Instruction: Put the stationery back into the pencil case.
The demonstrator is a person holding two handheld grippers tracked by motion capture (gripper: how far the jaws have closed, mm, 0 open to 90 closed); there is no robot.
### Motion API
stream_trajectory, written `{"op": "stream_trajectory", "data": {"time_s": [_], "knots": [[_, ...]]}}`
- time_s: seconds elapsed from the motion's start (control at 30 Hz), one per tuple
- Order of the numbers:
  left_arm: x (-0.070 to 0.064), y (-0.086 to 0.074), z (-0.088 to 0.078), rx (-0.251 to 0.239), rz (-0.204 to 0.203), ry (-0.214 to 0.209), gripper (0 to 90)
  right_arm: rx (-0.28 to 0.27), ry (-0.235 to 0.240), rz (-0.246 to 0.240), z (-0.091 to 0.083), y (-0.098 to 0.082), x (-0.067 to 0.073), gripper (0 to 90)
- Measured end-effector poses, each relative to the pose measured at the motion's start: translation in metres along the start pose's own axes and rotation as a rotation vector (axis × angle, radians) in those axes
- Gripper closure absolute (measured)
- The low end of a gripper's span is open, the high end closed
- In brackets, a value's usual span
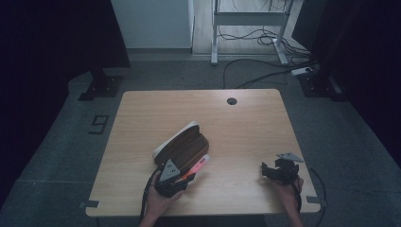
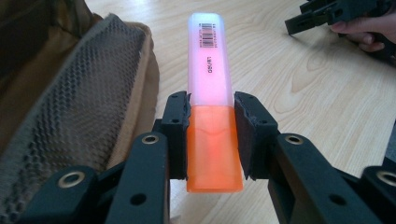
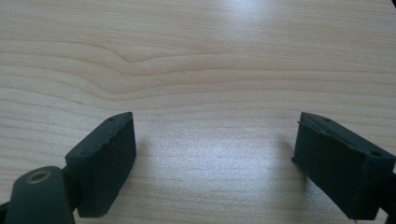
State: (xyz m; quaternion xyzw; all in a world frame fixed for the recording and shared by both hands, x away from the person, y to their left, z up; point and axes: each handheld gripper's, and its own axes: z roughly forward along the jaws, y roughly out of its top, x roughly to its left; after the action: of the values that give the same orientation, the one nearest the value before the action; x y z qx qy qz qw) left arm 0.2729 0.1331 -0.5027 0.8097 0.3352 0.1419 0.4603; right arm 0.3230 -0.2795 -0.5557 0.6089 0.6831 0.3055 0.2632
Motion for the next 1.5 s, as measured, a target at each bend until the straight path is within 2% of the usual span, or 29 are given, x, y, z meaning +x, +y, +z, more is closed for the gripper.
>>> {"op": "stream_trajectory", "data": {"time_s": [0.5, 1.0, 1.3, 1.5], "knots": [[0.02, 0.019, -0.005, 0.003, 0.002, 0.048, 67.5, 0.0, 0.001, 0.0, 0.0, 0.0, 0.0, 12.4], [0.044, 0.025, -0.01, 0.005, -0.03, 0.104, 67.5, 0.0, 0.001, 0.0, 0.0, 0.0, 0.0, 12.4], [0.055, 0.026, -0.008, 0.02, -0.034, 0.15, 67.5, 0.0, 0.001, 0.0, 0.0, 0.0, 0.0, 12.4], [0.06, 0.025, -0.008, 0.025, -0.037, 0.163, 67.5, 0.0, 0.001, 0.0, 0.0, 0.0, 0.0, 12.4]]}}
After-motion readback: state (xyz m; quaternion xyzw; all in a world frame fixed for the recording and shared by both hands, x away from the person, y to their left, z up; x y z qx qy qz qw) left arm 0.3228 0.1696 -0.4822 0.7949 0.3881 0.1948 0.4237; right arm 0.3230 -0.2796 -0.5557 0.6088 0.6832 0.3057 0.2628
